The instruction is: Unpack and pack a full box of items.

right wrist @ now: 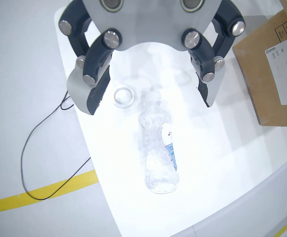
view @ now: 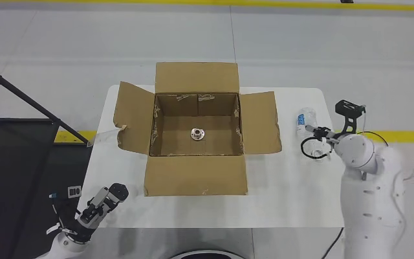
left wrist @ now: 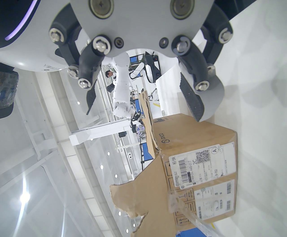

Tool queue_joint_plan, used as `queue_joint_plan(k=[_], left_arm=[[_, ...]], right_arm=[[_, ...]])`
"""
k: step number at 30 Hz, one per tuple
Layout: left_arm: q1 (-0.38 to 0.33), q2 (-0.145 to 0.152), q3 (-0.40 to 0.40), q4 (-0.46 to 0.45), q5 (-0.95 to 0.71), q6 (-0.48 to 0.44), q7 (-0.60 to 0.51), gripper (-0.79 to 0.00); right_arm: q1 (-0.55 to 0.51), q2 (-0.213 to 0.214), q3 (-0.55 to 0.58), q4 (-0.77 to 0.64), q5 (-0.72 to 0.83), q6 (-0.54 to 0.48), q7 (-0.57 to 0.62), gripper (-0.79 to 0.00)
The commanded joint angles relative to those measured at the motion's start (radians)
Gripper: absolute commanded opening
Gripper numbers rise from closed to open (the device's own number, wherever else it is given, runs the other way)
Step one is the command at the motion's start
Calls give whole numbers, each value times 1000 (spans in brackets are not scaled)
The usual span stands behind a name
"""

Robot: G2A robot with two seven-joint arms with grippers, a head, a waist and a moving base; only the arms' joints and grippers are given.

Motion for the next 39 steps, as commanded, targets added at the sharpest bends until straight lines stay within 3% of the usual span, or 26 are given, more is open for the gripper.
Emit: queue_joint_plan(k=[1, 11, 14, 15, 16, 17, 18, 25, 31, 33, 39], left_arm=[[0, 0, 0, 0, 0, 0, 0, 0], [0, 0, 0, 0, 0, 0, 0, 0], [0, 0, 0, 0, 0, 0, 0, 0], [0, 0, 0, 0, 0, 0, 0, 0], [0, 0, 0, 0, 0, 0, 0, 0], [0, 0, 0, 0, 0, 0, 0, 0], [0, 0, 0, 0, 0, 0, 0, 0], [0, 0, 0, 0, 0, 0, 0, 0], [0, 0, 0, 0, 0, 0, 0, 0], [0, 0, 0, 0, 0, 0, 0, 0], [0, 0, 0, 0, 0, 0, 0, 0]], right_arm=[[50, 3, 1, 100, 14, -17, -22, 0], [258, 15, -29, 491, 50, -126, -114, 0], [294, 17, -48, 562, 56, -157, -124, -182], [303, 17, -52, 581, 57, -165, -129, -296], [311, 18, -56, 597, 62, -175, -135, -477], [318, 19, -58, 612, 68, -182, -140, -708], [323, 20, -60, 623, 69, -188, -146, -785], [328, 27, -70, 631, 87, -201, -164, -785], [298, 34, -66, 539, 130, -205, -166, -785], [276, 34, -73, 458, 146, -214, -162, -785], [189, 28, -131, 70, 135, -105, -119, -785]])
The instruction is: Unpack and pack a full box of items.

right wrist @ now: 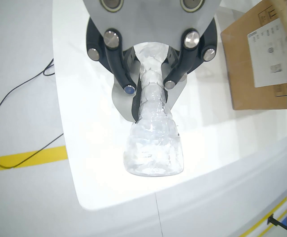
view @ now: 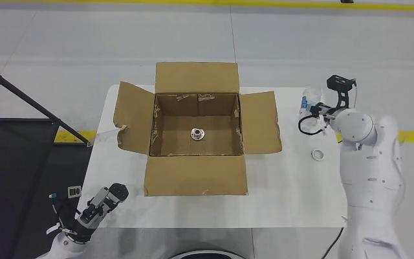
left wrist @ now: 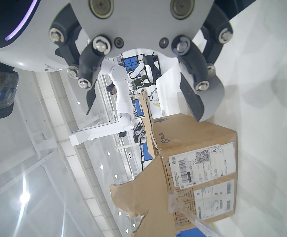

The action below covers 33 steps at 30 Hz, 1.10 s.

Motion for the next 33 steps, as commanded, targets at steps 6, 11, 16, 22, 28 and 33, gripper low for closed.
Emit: queue_joint_plan(k=[6, 11, 16, 22, 28, 33], left_arm=[[0, 0, 0, 0, 0, 0, 0, 0], [0, 0, 0, 0, 0, 0, 0, 0], [0, 0, 0, 0, 0, 0, 0, 0], [0, 0, 0, 0, 0, 0, 0, 0], [0, 0, 0, 0, 0, 0, 0, 0], [0, 0, 0, 0, 0, 0, 0, 0]], right_arm=[[-64, -11, -113, -409, -12, 92, 8, -785], [-20, -28, -269, -495, -19, 102, -31, -785], [87, -58, -480, -432, -39, 85, -28, -785], [193, -107, -693, -267, 4, 66, -30, -785], [251, -143, -793, -118, 55, 18, -5, -785], [266, -165, -837, 2, 81, -8, -7, -785]])
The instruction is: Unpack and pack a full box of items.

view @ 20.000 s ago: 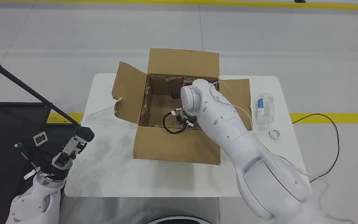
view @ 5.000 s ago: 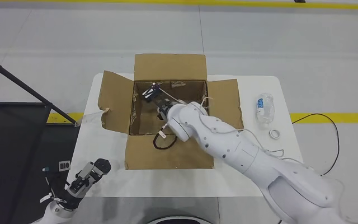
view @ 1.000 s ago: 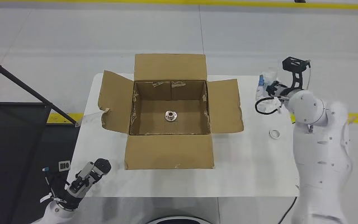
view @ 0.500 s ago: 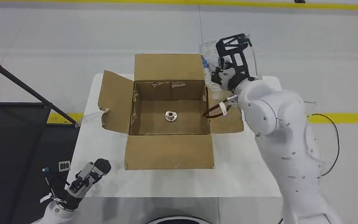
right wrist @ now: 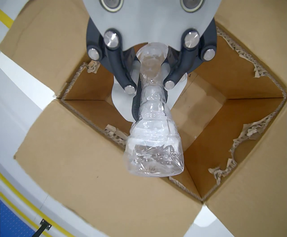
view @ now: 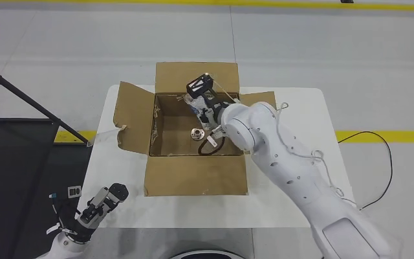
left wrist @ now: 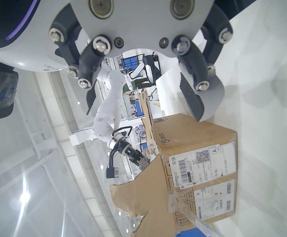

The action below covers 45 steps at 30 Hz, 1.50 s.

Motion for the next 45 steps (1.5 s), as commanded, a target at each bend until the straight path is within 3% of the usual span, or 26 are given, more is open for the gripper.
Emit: queue_joint_plan(k=[1, 15, 18, 19, 24, 28, 32, 36, 41, 45], left_arm=[[0, 0, 0, 0, 0, 0, 0, 0], [0, 0, 0, 0, 0, 0, 0, 0], [0, 0, 0, 0, 0, 0, 0, 0], [0, 0, 0, 0, 0, 0, 0, 0], [0, 0, 0, 0, 0, 0, 0, 0], [0, 0, 0, 0, 0, 0, 0, 0], [0, 0, 0, 0, 0, 0, 0, 0], [0, 0, 0, 0, 0, 0, 0, 0], [0, 0, 0, 0, 0, 0, 0, 0], [0, 0, 0, 0, 0, 0, 0, 0]], right_arm=[[8, -8, -16, 51, 15, -19, 2, -785], [90, -94, -143, 340, 31, -38, 24, -785], [105, -110, -158, 382, 37, -53, 27, -508], [107, -115, -161, 392, 39, -55, 23, -465], [114, -128, -160, 425, 41, -65, 14, -406], [109, -129, -148, 414, 31, -72, 12, -262], [91, -119, -124, 350, -1, -68, 15, -95], [42, -90, -75, 201, -62, -60, 34, -18], [-84, -30, 45, -85, -207, -27, 100, 0], [-225, 20, 204, -328, -313, -11, 165, 0]])
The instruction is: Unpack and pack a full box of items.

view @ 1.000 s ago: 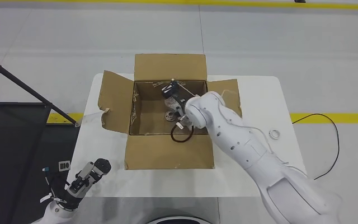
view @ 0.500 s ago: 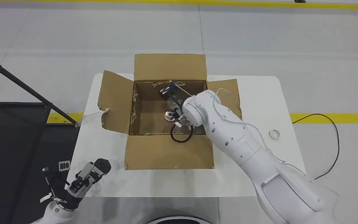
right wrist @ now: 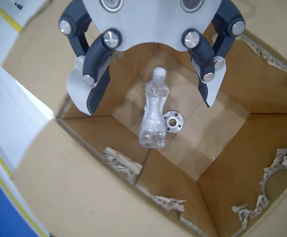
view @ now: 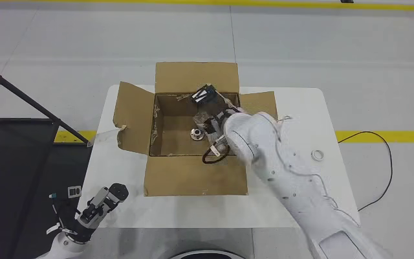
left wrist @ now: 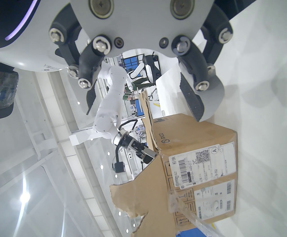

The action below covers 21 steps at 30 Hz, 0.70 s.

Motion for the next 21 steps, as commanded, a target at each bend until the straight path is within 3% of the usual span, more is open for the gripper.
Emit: queue_joint_plan(k=[1, 6, 11, 17, 21], left_arm=[[0, 0, 0, 0, 0, 0, 0, 0], [0, 0, 0, 0, 0, 0, 0, 0], [0, 0, 0, 0, 0, 0, 0, 0], [0, 0, 0, 0, 0, 0, 0, 0], [0, 0, 0, 0, 0, 0, 0, 0]], right_arm=[[-76, 22, 96, -128, -41, 1, 28, 0], [-241, 62, 333, -328, -133, 34, 101, 0], [-343, 86, 589, -371, -117, 70, 161, 0], [-366, 108, 827, -200, -26, 40, 226, 0], [-318, 123, 896, 6, 1, -6, 259, 0]])
